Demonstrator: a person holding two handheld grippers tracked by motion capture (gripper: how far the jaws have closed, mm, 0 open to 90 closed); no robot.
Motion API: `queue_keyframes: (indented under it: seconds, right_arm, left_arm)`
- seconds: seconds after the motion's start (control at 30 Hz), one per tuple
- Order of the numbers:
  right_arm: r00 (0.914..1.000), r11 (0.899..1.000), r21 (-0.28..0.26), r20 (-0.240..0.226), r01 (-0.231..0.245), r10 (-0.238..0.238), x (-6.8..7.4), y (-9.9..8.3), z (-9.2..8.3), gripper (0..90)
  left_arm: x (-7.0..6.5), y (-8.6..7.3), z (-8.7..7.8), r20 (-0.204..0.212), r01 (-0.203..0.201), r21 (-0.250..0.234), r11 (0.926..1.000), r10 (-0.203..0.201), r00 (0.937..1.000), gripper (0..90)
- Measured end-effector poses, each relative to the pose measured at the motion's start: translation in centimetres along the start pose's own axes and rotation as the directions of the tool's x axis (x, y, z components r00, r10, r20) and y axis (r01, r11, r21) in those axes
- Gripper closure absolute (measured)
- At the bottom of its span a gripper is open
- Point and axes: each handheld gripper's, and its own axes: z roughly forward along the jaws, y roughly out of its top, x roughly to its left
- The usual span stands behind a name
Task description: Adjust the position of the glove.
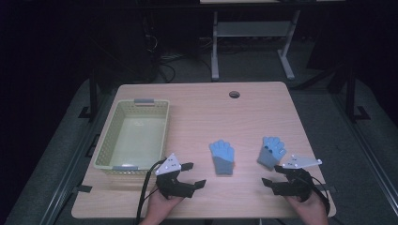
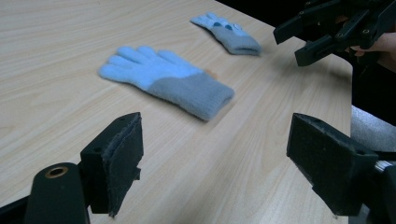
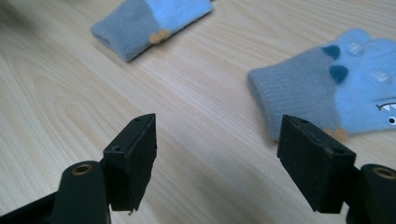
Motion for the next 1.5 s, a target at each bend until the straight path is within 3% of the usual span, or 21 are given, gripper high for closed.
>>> queue_keyframes:
  seconds: [0.3, 0.5, 0.57, 0.7, 0.8, 1.03, 1.2, 1.37, 1.5]
  right_arm:
    - [0.9997, 1.0, 0.007, 0.0, -0.023, 0.023, -0.2, -0.1, 0.1, 26.6]
    - [0.9997, 1.0, 0.013, 0.016, 0.017, -0.018, 0.1, 0.4, 0.5, 26.6]
    - [1.0, 1.0, 0.021, 0.002, 0.004, -0.004, 0.0, 0.6, 0.7, 26.5]
    - [0.9997, 0.999, 0.024, 0.002, 0.023, -0.023, 0.1, 1.3, 0.9, 26.5]
    - [0.9995, 0.998, 0.053, -0.027, 0.02, -0.018, 0.2, 2.2, 0.9, 27.5]
    - [0.9988, 0.995, 0.092, 0.015, 0.044, -0.046, 0.4, 4.5, 1.1, 30.2]
    - [0.9998, 0.992, 0.13, 0.02, 0.001, -0.004, -0.9, 6.2, 1.3, 28.7]
    - [0.999, 0.991, 0.131, 0.043, -0.011, 0.006, -1.8, 7.0, 1.0, 28.7]
    - [0.9984, 0.99, 0.141, 0.054, -0.02, 0.013, -2.4, 8.2, 0.8, 28.4]
  left_arm:
    - [0.0, 0.0, -0.3, 0.021, 0.013, -0.022, 0.9997, -0.012, 0.9997, 18.2]
    - [0.0, -0.1, -0.4, 0.052, 0.028, -0.045, 0.9986, -0.025, 0.9983, 17.7]
    - [0.0, -0.1, -0.2, 0.044, 0.018, -0.037, 0.9991, -0.016, 0.9989, 17.7]
    - [-0.2, -0.1, -0.4, 0.022, 0.016, -0.044, 0.9989, -0.015, 0.9997, 17.7]
    - [-0.2, -0.1, -0.7, 0.012, 0.011, -0.049, 0.9987, -0.011, 0.9999, 17.7]
    - [-0.3, 0.1, -0.9, 0.014, 0.007, -0.059, 0.9982, -0.006, 0.9999, 18.0]
    - [-0.2, 0.3, -0.7, 0.014, 0.0, -0.059, 0.9983, 0.001, 0.9999, 18.0]
    - [-0.4, 0.2, -0.8, 0.016, -0.014, -0.061, 0.9981, 0.015, 0.9998, 18.7]
    - [-0.6, 0.4, -1.1, 0.008, -0.016, -0.09, 0.9958, 0.017, 0.9998, 19.7]
